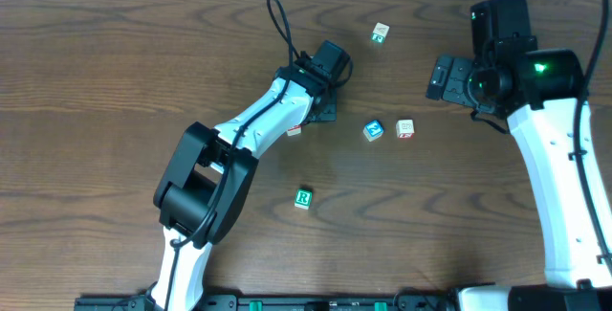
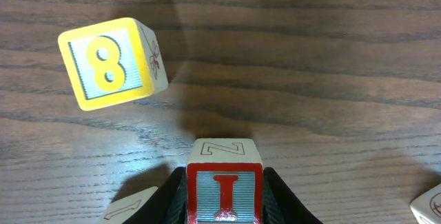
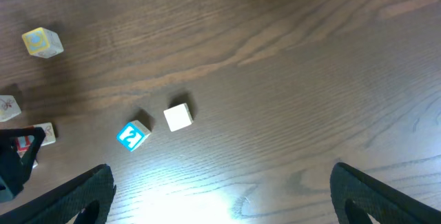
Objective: Spell out Ai2
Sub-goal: 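Carry the I block and set it right of the A block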
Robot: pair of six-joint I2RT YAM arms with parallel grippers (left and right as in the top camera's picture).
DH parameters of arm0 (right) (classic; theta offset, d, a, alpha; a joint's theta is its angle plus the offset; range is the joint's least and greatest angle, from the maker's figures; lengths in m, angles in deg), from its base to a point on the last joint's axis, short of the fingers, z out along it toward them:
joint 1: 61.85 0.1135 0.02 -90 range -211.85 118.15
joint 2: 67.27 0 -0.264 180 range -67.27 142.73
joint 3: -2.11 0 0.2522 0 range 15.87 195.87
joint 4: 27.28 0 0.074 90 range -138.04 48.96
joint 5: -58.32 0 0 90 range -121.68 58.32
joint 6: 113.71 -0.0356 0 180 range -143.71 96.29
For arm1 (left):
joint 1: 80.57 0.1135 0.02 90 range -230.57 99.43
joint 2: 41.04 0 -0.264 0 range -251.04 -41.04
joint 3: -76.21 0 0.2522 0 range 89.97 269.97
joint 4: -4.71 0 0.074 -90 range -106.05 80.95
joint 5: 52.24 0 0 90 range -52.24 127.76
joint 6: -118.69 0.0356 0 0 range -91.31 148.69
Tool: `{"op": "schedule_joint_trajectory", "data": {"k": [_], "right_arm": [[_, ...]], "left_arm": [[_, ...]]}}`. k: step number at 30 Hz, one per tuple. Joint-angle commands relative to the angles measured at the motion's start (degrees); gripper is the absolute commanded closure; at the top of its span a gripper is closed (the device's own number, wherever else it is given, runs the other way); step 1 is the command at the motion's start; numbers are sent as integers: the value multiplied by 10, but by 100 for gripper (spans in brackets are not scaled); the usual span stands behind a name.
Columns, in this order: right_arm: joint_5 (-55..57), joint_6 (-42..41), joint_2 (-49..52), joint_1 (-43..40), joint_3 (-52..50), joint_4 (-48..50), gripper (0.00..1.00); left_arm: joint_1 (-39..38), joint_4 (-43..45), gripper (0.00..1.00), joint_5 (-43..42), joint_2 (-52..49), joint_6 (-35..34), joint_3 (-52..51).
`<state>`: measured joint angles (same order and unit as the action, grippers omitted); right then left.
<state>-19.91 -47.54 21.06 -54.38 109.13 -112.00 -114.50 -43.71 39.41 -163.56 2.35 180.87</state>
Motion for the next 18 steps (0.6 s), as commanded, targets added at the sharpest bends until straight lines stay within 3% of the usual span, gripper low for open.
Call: {"op": "schedule_joint_trajectory", "data": {"k": [1, 10, 18], "right_arm": [[0, 5, -10, -4, 0, -2, 1], [0, 6, -10, -4, 0, -7, 1], [0, 6, -10, -4, 0, -7, 1]], "left_arm": [[-8, -2, 75, 3, 0, -11, 11], [-11, 0, 74, 34, 0, -11, 11], [-11, 0, 64, 34, 0, -11, 11]]}}
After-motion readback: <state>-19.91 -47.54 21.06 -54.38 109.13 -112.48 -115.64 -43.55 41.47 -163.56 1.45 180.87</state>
